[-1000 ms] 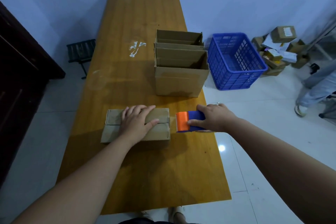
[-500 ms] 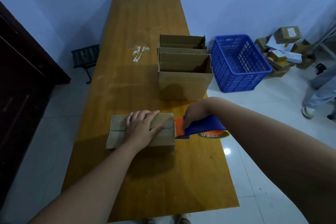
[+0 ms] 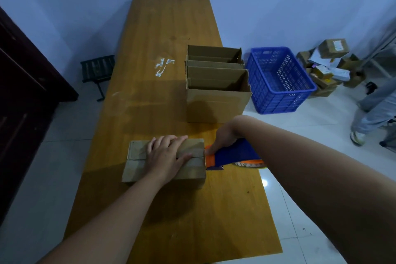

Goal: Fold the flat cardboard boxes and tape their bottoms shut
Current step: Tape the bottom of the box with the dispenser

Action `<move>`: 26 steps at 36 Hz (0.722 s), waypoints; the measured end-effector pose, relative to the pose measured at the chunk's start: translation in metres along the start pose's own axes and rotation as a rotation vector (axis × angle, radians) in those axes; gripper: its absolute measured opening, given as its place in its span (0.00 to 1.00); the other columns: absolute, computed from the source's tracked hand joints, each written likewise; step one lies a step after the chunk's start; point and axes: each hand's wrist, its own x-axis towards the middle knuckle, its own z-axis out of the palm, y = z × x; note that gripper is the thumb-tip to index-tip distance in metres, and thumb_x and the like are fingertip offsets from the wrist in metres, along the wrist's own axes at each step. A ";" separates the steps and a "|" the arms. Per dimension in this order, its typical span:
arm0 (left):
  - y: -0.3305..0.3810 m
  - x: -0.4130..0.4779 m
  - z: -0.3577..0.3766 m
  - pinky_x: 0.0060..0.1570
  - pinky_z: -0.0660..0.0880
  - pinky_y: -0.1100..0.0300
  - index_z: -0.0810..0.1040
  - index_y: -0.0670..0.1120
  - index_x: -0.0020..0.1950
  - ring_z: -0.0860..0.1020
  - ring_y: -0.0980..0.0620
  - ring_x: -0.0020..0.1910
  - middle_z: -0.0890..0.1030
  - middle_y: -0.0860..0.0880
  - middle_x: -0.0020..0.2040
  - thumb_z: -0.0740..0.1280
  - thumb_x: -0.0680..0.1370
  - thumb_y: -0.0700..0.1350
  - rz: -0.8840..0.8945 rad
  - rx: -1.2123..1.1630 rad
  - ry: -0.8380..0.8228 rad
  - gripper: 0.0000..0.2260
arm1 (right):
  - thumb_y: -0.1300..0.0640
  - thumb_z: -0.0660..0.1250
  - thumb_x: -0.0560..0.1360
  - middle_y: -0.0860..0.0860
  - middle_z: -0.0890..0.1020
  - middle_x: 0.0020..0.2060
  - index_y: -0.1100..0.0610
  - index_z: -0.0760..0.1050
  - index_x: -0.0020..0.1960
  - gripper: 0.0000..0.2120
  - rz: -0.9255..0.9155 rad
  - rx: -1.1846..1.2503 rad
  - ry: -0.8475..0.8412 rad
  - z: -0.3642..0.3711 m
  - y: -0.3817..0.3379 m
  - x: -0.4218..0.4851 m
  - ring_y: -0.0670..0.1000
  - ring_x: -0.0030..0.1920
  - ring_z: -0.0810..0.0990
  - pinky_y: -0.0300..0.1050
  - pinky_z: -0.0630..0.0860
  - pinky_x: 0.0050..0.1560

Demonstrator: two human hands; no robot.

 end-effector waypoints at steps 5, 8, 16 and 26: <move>0.000 0.000 -0.002 0.71 0.47 0.53 0.60 0.60 0.74 0.60 0.53 0.70 0.66 0.55 0.69 0.54 0.77 0.65 0.007 -0.008 -0.002 0.26 | 0.38 0.61 0.77 0.53 0.76 0.43 0.58 0.68 0.65 0.27 0.022 -0.002 0.004 0.002 -0.007 0.003 0.52 0.43 0.75 0.45 0.72 0.40; -0.001 -0.001 -0.002 0.71 0.46 0.53 0.60 0.60 0.74 0.60 0.53 0.69 0.66 0.55 0.69 0.53 0.77 0.65 0.022 -0.019 0.005 0.26 | 0.39 0.60 0.77 0.54 0.75 0.42 0.59 0.68 0.63 0.26 0.043 -0.019 0.040 0.006 -0.014 0.001 0.53 0.42 0.75 0.46 0.71 0.40; 0.000 -0.003 -0.002 0.72 0.45 0.53 0.59 0.61 0.74 0.59 0.54 0.70 0.65 0.56 0.69 0.54 0.78 0.64 -0.008 -0.005 -0.005 0.25 | 0.48 0.64 0.77 0.54 0.76 0.46 0.56 0.73 0.55 0.13 0.203 -0.220 0.362 0.081 -0.003 0.030 0.55 0.48 0.77 0.49 0.74 0.49; 0.000 -0.001 -0.002 0.72 0.46 0.53 0.59 0.61 0.74 0.59 0.53 0.70 0.65 0.56 0.69 0.53 0.78 0.64 0.008 0.020 0.007 0.25 | 0.39 0.56 0.79 0.53 0.72 0.61 0.55 0.60 0.70 0.27 0.227 -0.014 0.754 0.138 0.026 0.060 0.54 0.54 0.78 0.43 0.72 0.41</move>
